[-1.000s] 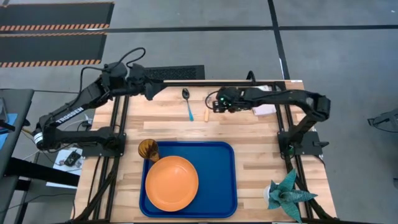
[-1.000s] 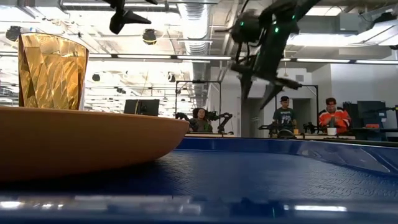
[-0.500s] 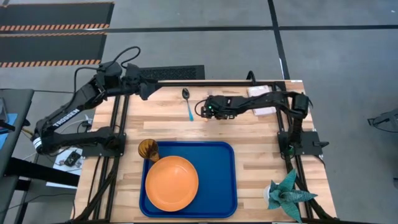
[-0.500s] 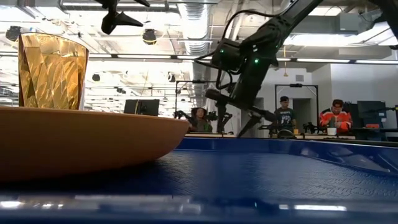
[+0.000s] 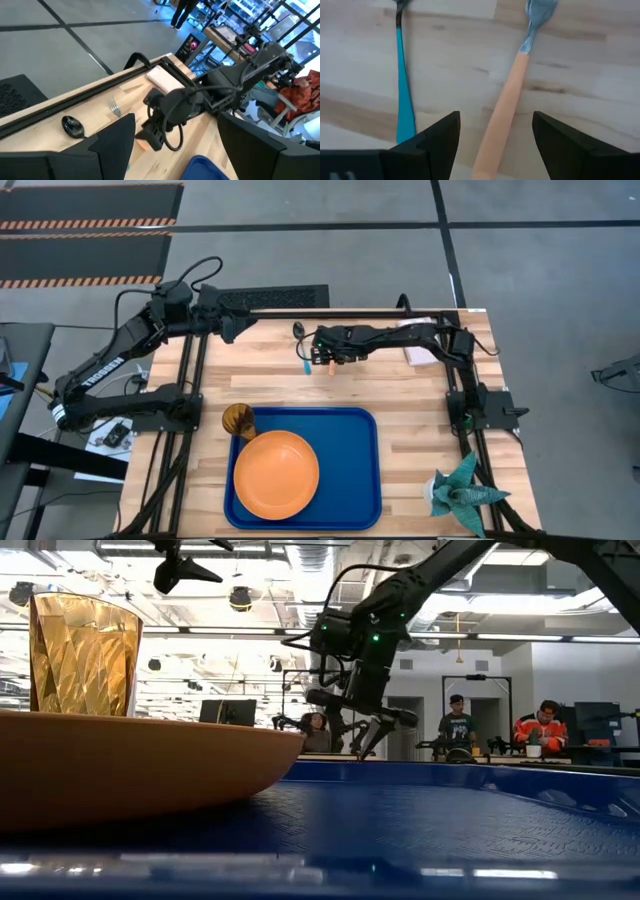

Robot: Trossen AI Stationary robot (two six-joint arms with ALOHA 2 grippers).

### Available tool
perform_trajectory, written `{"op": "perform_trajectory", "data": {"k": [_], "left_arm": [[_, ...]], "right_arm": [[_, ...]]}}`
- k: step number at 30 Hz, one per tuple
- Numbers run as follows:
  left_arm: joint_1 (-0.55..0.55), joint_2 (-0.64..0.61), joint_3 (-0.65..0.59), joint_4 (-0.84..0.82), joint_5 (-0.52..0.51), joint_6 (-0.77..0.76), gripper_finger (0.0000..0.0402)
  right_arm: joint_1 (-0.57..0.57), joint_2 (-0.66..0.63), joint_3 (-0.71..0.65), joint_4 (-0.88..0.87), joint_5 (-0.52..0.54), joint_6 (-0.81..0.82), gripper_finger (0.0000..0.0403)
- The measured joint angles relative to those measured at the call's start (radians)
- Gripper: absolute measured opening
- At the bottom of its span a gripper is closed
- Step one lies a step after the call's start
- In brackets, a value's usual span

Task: Pick and place plate/cup/fork/spoon on tray
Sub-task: Put the orange fork on the blue tray to the right of the orange plate

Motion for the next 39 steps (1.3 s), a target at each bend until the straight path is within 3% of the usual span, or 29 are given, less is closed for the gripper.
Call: {"op": "perform_trajectory", "data": {"k": [15, 18, 25, 29, 39], "left_arm": [[0.000, 0.001, 0.000, -0.003, -0.022, 0.019, 0.0270], [0.002, 0.001, 0.000, -0.013, -0.023, 0.021, 0.0270], [0.002, 0.001, 0.000, -0.015, -0.025, 0.021, 0.0270], [0.002, 0.001, 0.000, -0.020, -0.028, 0.021, 0.0270], [0.002, 0.001, 0.000, -0.025, -0.028, 0.024, 0.0270]], "right_arm": [[0.003, 0.075, 0.015, 0.016, -0.044, 0.061, 0.0265], [0.007, 0.074, 0.015, -0.006, -0.038, 0.085, 0.0234], [0.005, 0.077, 0.014, -0.021, -0.055, 0.050, 0.0097], [0.007, 0.077, 0.015, -0.017, -0.063, 0.025, 0.0041], [0.000, -0.012, 0.007, -0.075, -0.124, 0.037, 0.0037]]}}
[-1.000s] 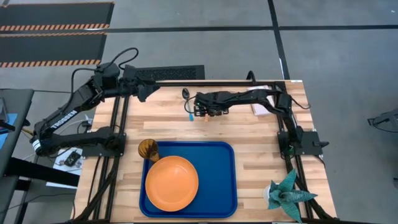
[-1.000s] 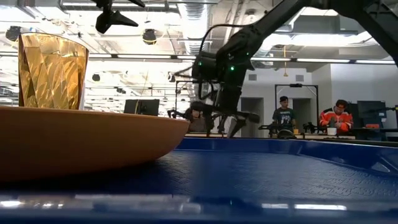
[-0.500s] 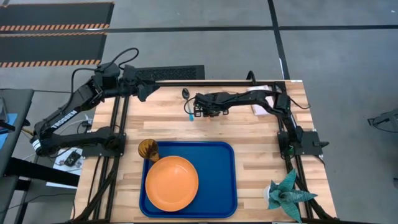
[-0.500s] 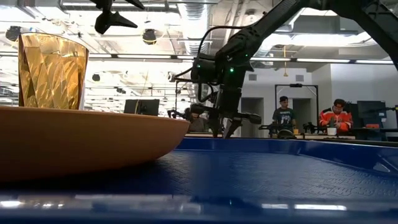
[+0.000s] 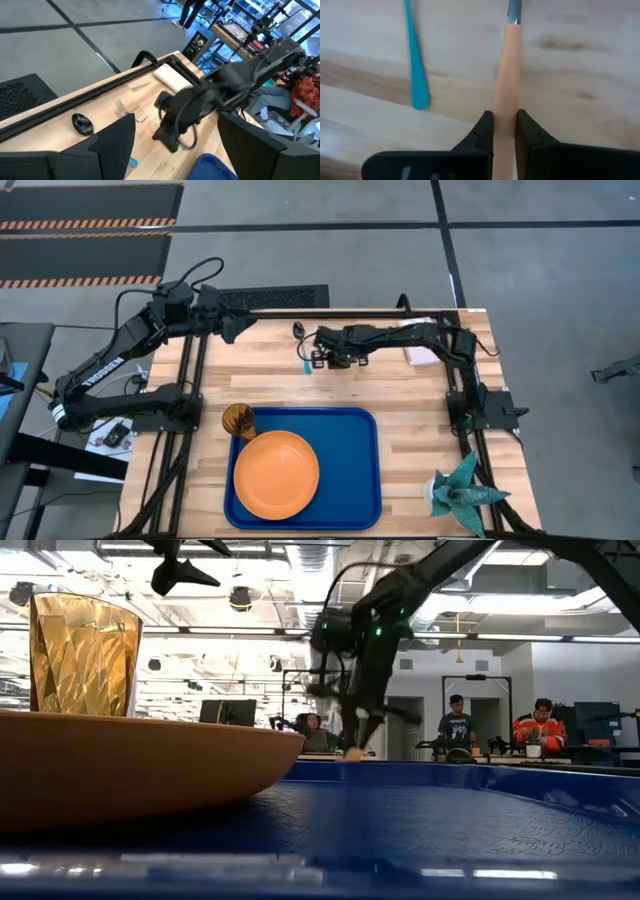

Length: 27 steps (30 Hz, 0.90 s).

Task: Pick and place plate/cup/fork/spoon on tray
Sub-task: Put the orange fork on the blue tray to the right of the orange plate

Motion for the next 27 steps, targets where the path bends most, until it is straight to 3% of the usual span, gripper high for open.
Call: {"op": "perform_trajectory", "data": {"k": [6, 12, 19, 27], "left_arm": [[0.000, 0.000, 0.000, -0.002, -0.003, 0.001, 0.0270], [0.000, 0.000, 0.000, -0.002, -0.016, -0.013, 0.0270], [0.000, 0.000, 0.000, -0.002, -0.044, -0.034, 0.0270], [0.000, 0.000, 0.000, -0.008, -0.074, -0.060, 0.0270]], "right_arm": [[0.042, -0.115, 0.001, -0.109, 0.017, -0.009, 0.0037], [0.206, -0.252, 0.003, -0.251, 0.064, 0.047, 0.0037], [0.521, -0.313, 0.003, -0.388, 0.105, 0.370, 0.0044], [0.823, -0.310, -0.120, -0.273, 0.102, 0.845, 0.0046]]}}
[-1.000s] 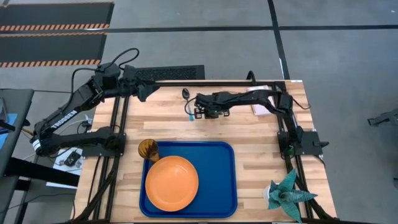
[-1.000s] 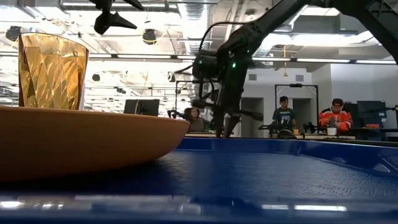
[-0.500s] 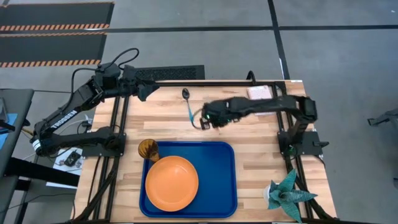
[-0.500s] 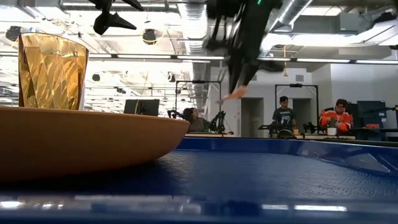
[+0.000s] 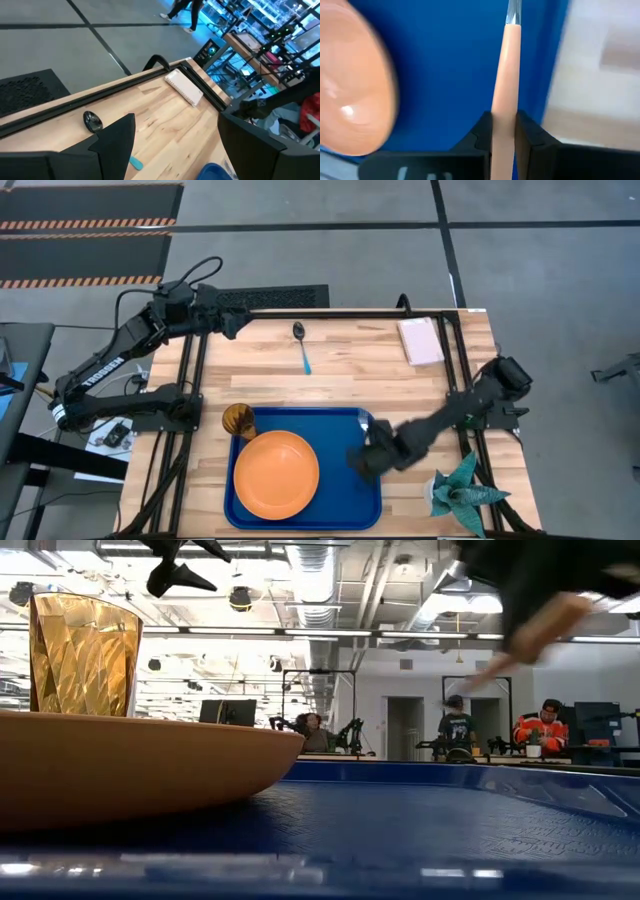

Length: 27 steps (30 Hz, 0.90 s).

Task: Pick and place plate/cup/fork/spoon on tray
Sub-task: Put the orange fork on the blue tray to the right of the orange plate

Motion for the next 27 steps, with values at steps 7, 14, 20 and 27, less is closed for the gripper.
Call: {"op": "perform_trajectory", "data": {"k": [7, 14, 20, 27], "left_arm": [[0.000, 0.000, 0.000, -0.018, -0.040, -0.009, 0.0270], [0.000, 0.000, 0.000, -0.023, -0.052, -0.015, 0.0270], [0.000, 0.000, 0.000, -0.035, -0.051, -0.017, 0.0270], [0.000, 0.000, 0.000, -0.038, -0.045, -0.009, 0.0270]], "right_arm": [[0.095, 0.066, -0.115, 0.333, 0.006, 0.098, 0.0046], [0.102, 0.149, -0.113, 0.384, 0.008, 0.176, 0.0047], [0.101, 0.152, -0.112, 0.365, 0.000, 0.184, 0.0047], [0.105, 0.146, -0.112, 0.373, -0.046, 0.177, 0.0062]]}}
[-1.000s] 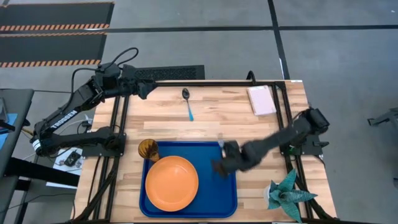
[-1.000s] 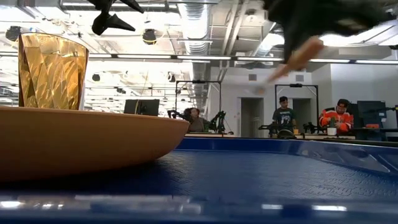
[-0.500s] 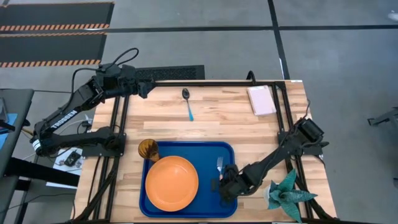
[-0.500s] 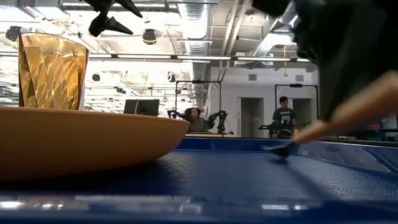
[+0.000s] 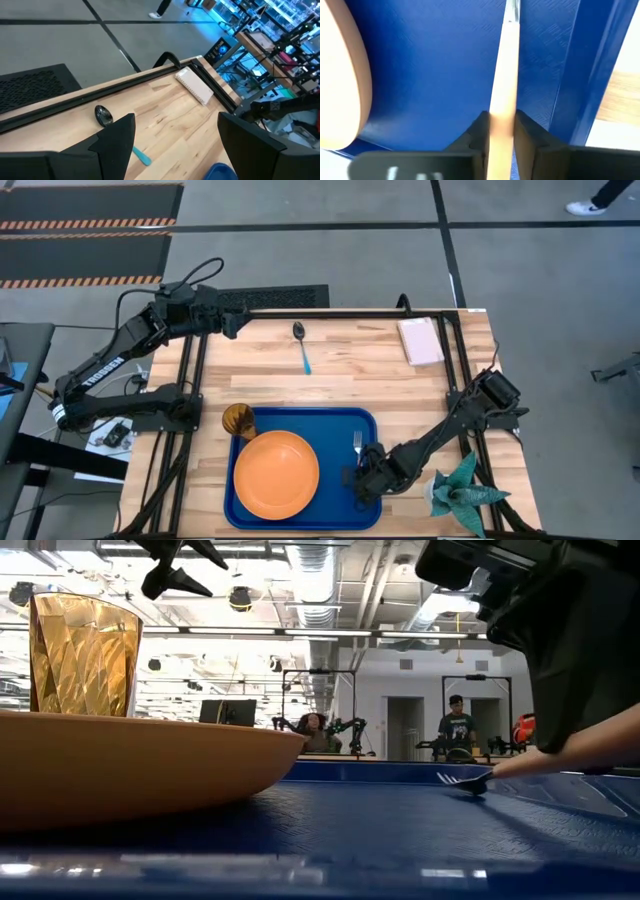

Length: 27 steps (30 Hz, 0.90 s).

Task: Pick and place plate/cup/fork/spoon on tray
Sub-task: Put the orange fork on the blue tray to the right of the orange plate, then put the blue spoon on the blue tray to the left of the orange fork

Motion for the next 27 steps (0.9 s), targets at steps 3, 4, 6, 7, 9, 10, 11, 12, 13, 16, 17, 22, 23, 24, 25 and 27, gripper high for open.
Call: {"op": "perform_trajectory", "data": {"k": [3, 4, 6, 7, 9, 10, 11, 12, 13, 16, 17, 22, 23, 24, 25, 27], "left_arm": [[0.000, 0.000, 0.000, 0.001, 0.010, 0.003, 0.0270], [0.000, 0.000, 0.000, 0.000, 0.012, 0.003, 0.0270], [0.000, 0.000, 0.000, 0.001, 0.012, 0.003, 0.0270], [0.000, 0.000, 0.000, 0.002, 0.012, 0.003, 0.0270], [0.000, 0.000, 0.000, 0.002, 0.012, 0.003, 0.0270], [0.000, 0.000, 0.000, 0.002, 0.012, 0.003, 0.0270], [0.000, 0.000, 0.000, 0.002, 0.014, 0.003, 0.0270], [0.000, 0.000, 0.000, 0.002, 0.020, 0.003, 0.0270], [0.000, 0.000, 0.000, 0.002, 0.027, 0.003, 0.0270], [0.000, 0.000, 0.000, 0.007, 0.054, 0.002, 0.0270], [0.000, 0.000, 0.000, 0.008, 0.066, 0.001, 0.0270], [0.000, 0.000, 0.000, 0.008, 0.082, -0.018, 0.0270], [0.000, -0.001, 0.000, 0.008, 0.082, -0.025, 0.0270], [0.000, -0.001, 0.000, 0.007, 0.083, -0.031, 0.0270], [0.000, -0.004, 0.000, 0.006, 0.083, -0.034, 0.0270], [0.002, -0.011, 0.000, 0.011, 0.087, -0.033, 0.0270]], "right_arm": [[0.000, -0.002, 0.000, 0.000, -0.001, 0.000, 0.0097], [0.000, -0.002, 0.000, 0.002, -0.001, 0.000, 0.0113], [0.000, -0.002, 0.002, -0.001, -0.001, 0.000, 0.0146], [0.000, -0.002, 0.010, -0.015, -0.001, 0.000, 0.0163], [0.000, -0.002, 0.035, -0.038, -0.001, -0.005, 0.0191], [0.000, -0.003, 0.052, -0.059, -0.001, -0.011, 0.0203], [-0.001, -0.003, 0.071, -0.092, -0.001, -0.021, 0.0212], [-0.002, -0.003, 0.090, -0.128, -0.001, -0.032, 0.0219], [-0.005, -0.003, 0.111, -0.169, -0.001, -0.048, 0.0224], [-0.025, -0.003, 0.193, -0.316, 0.004, -0.128, 0.0228], [-0.038, -0.003, 0.226, -0.375, 0.008, -0.167, 0.0227], [-0.162, -0.005, 0.383, -0.669, 0.090, -0.444, 0.0218], [-0.199, -0.005, 0.400, -0.697, 0.109, -0.506, 0.0218], [-0.236, -0.005, 0.414, -0.714, 0.129, -0.567, 0.0218], [-0.275, -0.005, 0.426, -0.715, 0.145, -0.626, 0.0219], [-0.349, -0.005, 0.445, -0.675, 0.163, -0.741, 0.0225]]}}
